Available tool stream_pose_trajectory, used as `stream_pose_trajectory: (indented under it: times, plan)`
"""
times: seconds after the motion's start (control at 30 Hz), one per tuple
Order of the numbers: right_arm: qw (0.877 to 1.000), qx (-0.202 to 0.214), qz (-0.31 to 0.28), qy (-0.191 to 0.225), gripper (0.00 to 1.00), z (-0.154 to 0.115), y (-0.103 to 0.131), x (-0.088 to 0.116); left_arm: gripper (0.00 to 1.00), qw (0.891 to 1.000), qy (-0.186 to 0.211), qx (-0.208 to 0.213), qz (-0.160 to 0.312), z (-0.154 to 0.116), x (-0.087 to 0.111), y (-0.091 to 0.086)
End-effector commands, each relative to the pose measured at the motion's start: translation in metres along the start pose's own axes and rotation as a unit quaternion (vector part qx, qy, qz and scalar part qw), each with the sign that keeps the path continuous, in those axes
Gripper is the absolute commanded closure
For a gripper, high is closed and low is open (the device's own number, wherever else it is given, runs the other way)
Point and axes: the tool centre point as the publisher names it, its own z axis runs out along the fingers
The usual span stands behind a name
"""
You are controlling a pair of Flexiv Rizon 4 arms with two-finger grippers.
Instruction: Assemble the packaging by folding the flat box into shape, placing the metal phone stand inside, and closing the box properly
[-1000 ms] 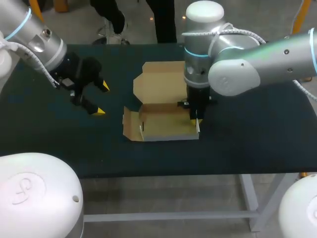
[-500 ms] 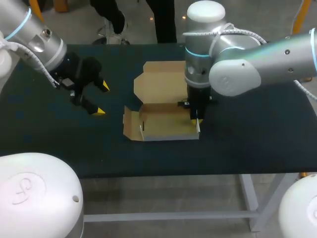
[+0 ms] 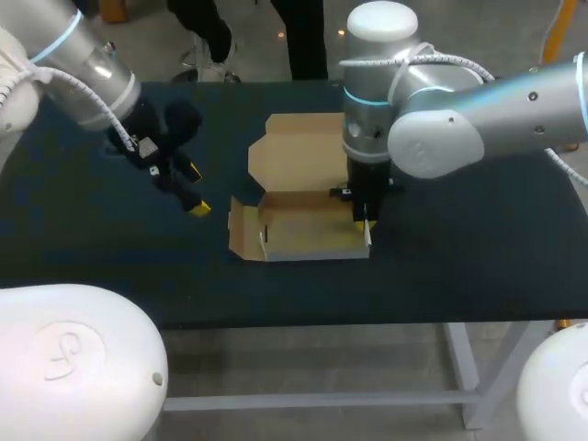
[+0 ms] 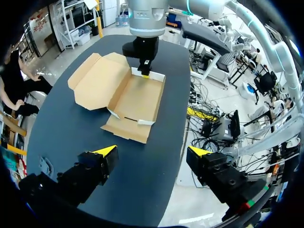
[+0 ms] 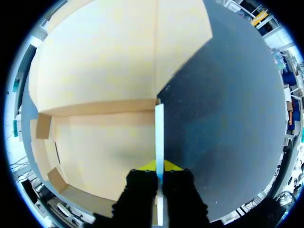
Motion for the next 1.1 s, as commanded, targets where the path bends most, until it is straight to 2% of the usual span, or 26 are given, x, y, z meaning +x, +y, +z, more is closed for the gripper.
stream_pose_trajectory:
  times: [0.03, 0.07, 0.17, 0.23, 0.37, 0.43, 0.8, 0.87, 0.93, 1.0, 1.03, 1.1]
  plan:
    - [1.0, 0.0, 0.0, 0.0, 1.0, 0.0, 0.0, -0.001, 0.0, 0.923, 0.017, -0.029, -0.383, 0.012, 0.005, -0.005]
    - [1.0, 0.0, 0.0, 0.0, 1.0, 0.0, 0.0, -0.001, 0.0, 0.913, 0.015, -0.023, -0.408, 0.016, 0.007, -0.006]
    - [1.0, 0.0, 0.0, 0.0, 1.0, 0.0, 0.0, -0.001, 0.0, 0.892, 0.022, 0.006, -0.452, 0.023, 0.009, -0.007]
    - [1.0, 0.0, 0.0, 0.0, 1.0, 0.0, 0.0, -0.001, 0.0, 0.887, 0.027, 0.033, -0.46, 0.024, 0.009, -0.007]
    - [1.0, 0.0, 0.0, 0.0, 1.0, 0.0, 0.0, -0.001, 0.0, 0.855, 0.029, 0.081, -0.511, 0.028, 0.009, -0.006]
    - [1.0, 0.0, 0.0, 0.0, 1.0, 0.0, 0.0, -0.001, 0.0, 0.845, 0.01, 0.054, -0.532, 0.033, 0.004, -0.008]
    - [1.0, 0.0, 0.0, 0.0, 1.0, 0.0, 0.0, -0.001, 0.0, 0.845, 0.01, 0.054, -0.532, 0.033, 0.004, -0.008]
    - [1.0, 0.0, 0.0, 0.0, 1.0, 0.0, 0.0, -0.001, 0.0, 0.838, 0.004, 0.06, -0.543, 0.031, -0.004, -0.004]
    - [1.0, 0.0, 0.0, 0.0, 1.0, 0.0, 0.0, -0.001, 0.0, 0.837, 0.007, 0.068, -0.543, 0.033, -0.008, 0.001]
    - [1.0, 0.0, 0.0, 0.0, 1.0, 0.0, 0.0, -0.001, 0.0, 0.842, 0.014, 0.079, -0.533, 0.036, -0.011, 0.005]
    - [1.0, 0.0, 0.0, 0.0, 1.0, 0.0, 0.0, -0.001, 0.0, 0.839, 0.016, 0.084, -0.537, 0.038, -0.014, 0.007]
    - [1.0, 0.0, 0.0, 0.0, 1.0, 0.0, 0.0, -0.001, 0.0, 0.848, 0.015, 0.091, -0.522, 0.042, -0.017, 0.009]
